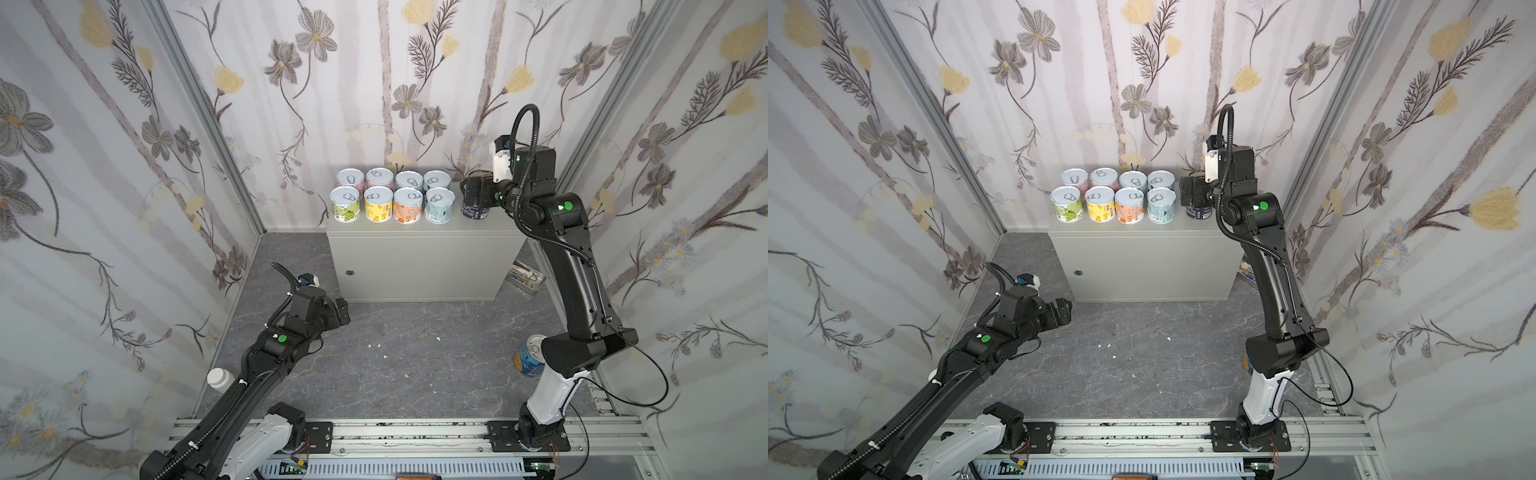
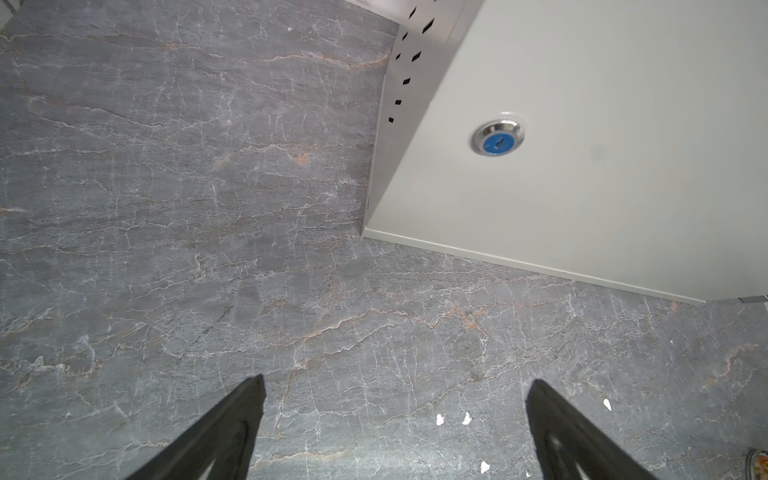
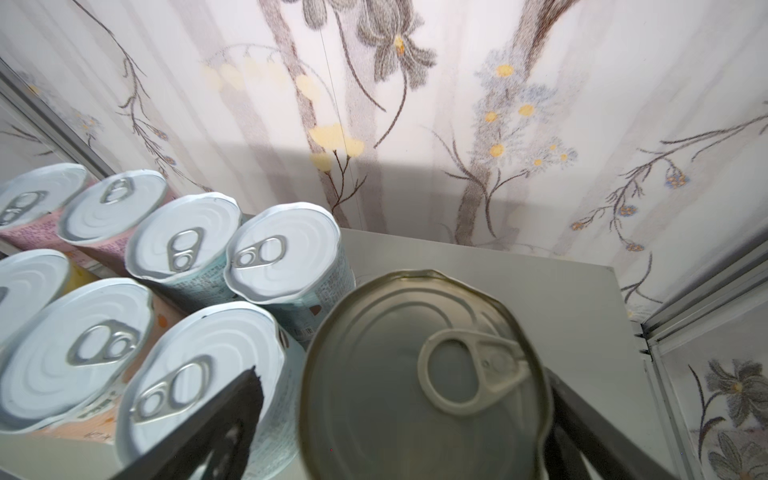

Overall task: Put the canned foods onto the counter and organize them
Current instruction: 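Carry the navy can over the cabinet top beside the teal cans, then lower the navy can onto the cabinet top and open the right gripper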

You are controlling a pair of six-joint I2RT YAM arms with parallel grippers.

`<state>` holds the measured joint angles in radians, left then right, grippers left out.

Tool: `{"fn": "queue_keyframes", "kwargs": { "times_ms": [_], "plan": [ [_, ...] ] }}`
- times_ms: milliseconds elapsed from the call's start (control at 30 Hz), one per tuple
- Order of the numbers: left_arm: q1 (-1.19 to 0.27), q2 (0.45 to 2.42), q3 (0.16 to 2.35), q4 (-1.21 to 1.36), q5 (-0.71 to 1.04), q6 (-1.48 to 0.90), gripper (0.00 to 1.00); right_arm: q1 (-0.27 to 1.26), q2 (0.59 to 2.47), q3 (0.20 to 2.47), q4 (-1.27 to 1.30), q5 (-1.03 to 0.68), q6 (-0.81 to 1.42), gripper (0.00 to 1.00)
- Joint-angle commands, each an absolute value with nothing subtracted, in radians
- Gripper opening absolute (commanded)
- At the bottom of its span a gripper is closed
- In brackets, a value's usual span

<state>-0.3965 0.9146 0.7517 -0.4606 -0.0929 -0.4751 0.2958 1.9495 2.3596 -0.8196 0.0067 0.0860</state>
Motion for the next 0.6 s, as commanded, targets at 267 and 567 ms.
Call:
{"fn": "queue_keyframes", "kwargs": {
  "times_ms": [267, 567],
  "plan": [
    [-0.396, 0.878, 0.742, -0.446, -0.083, -0.491, 1.0, 0.295, 1.745, 2.093, -0.656, -0.049, 0.071, 1.0],
    [-0.395, 0.868, 0.716, -0.445, -0.077, -0.503, 1.0, 0.287, 1.628, 1.787, -0.448, -0.081, 0.064, 1.0]
  ]
}}
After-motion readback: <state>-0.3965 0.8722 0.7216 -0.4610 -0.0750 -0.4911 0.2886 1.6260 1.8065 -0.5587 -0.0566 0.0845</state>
